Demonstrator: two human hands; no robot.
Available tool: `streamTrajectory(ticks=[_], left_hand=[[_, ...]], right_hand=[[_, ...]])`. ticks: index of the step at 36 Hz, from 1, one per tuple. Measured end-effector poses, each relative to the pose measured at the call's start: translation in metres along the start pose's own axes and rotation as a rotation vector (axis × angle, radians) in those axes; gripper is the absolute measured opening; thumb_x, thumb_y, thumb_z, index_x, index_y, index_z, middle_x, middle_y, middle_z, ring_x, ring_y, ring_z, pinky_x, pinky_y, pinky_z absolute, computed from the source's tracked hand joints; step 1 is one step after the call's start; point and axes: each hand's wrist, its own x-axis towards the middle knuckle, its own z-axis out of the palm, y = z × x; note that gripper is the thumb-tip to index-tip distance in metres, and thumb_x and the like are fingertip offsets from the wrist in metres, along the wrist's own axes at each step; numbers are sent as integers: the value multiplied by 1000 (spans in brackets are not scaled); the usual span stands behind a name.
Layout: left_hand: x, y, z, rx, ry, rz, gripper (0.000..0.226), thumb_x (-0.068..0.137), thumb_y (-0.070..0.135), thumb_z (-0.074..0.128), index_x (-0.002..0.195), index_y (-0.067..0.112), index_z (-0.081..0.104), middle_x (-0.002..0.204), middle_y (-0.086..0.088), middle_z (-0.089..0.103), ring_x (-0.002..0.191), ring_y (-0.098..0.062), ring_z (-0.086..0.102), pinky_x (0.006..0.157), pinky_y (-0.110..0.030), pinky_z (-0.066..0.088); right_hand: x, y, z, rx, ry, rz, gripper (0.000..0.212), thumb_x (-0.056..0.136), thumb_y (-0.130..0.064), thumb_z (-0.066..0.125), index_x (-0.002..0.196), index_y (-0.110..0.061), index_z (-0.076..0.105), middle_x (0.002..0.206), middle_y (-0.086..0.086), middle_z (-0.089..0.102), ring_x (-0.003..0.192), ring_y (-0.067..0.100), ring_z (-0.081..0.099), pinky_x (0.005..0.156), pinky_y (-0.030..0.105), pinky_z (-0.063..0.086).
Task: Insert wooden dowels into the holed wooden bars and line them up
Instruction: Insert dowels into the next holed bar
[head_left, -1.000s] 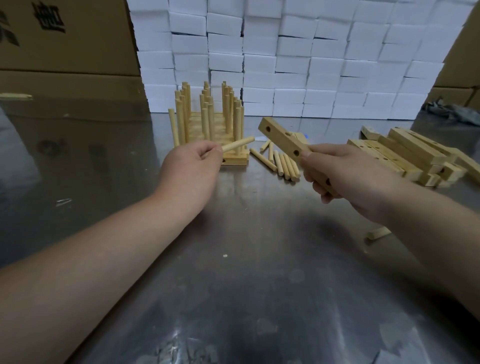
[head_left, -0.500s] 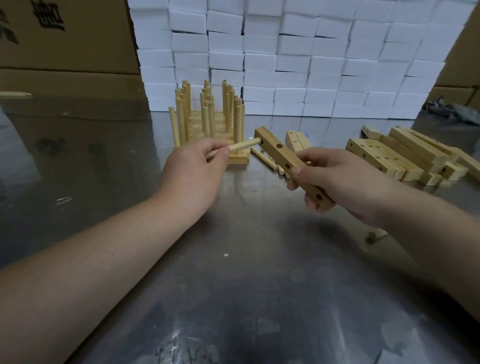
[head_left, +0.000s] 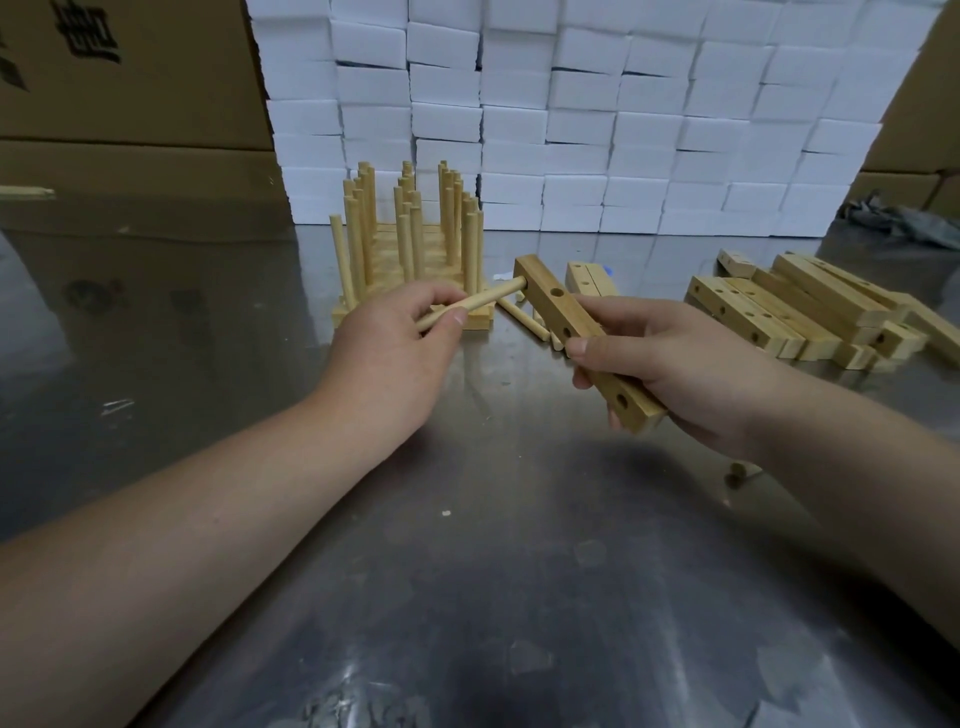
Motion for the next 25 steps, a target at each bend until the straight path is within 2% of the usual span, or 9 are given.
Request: streamTrajectory(ticks=[3,10,14,19,20,22,25], left_hand=[[0,-1,1,-2,-7,8,19,90,23,55,81,39,58,61,11,50,47,6,44,42,-7,32],[1,-2,1,-8,-20,3,27,91,23,54,75,44,55,56,10,48,46,4,43,42,-9,31],[0,-1,0,-15,-7,-12,18,91,24,54,83,39,59,56,10,49,42,4,42,38,-9,29],[0,1,-2,54,8,12,13,92,25,53,93,34,63,63,12,53,51,6,47,43,-8,31],[-1,2,-2,89,13,32,14,91,26,53,95,32,65,66,10,55,57,3,49,48,-11,36],[-2,4,-3,161,34,88,18,91,26,53,101,26,69,74,7,60,70,-8,54,65,-26,44],[-4,8,-6,216,57,190,21,91,24,54,105,22,69,82,2,61,80,-18,55,71,-39,47]], right_hand=[[-1,0,0,25,-2,3,19,84,-16,63,92,-33,67,74,-1,62,68,6,61,48,23,46],[-2,-2,0,-29,-14,-14,21,86,-20,61,95,-38,63,64,-10,63,64,1,61,56,19,42],[-3,-5,0,-10,4,-12,23,86,-15,60,94,-37,64,72,-3,62,65,2,61,51,19,44],[-5,-9,-5,-26,-23,25,26,87,-15,58,104,-33,63,61,-7,62,57,0,60,46,17,43],[-5,-9,-5,-26,-32,28,25,87,-14,57,104,-32,63,60,-8,62,56,-1,59,45,16,42],[-6,-10,-6,-30,-46,37,22,87,-14,57,101,-30,63,59,-11,62,54,-1,59,43,15,41],[-7,-11,-7,-44,-69,35,20,86,-13,57,98,-28,63,59,-12,61,53,-1,58,42,12,40]])
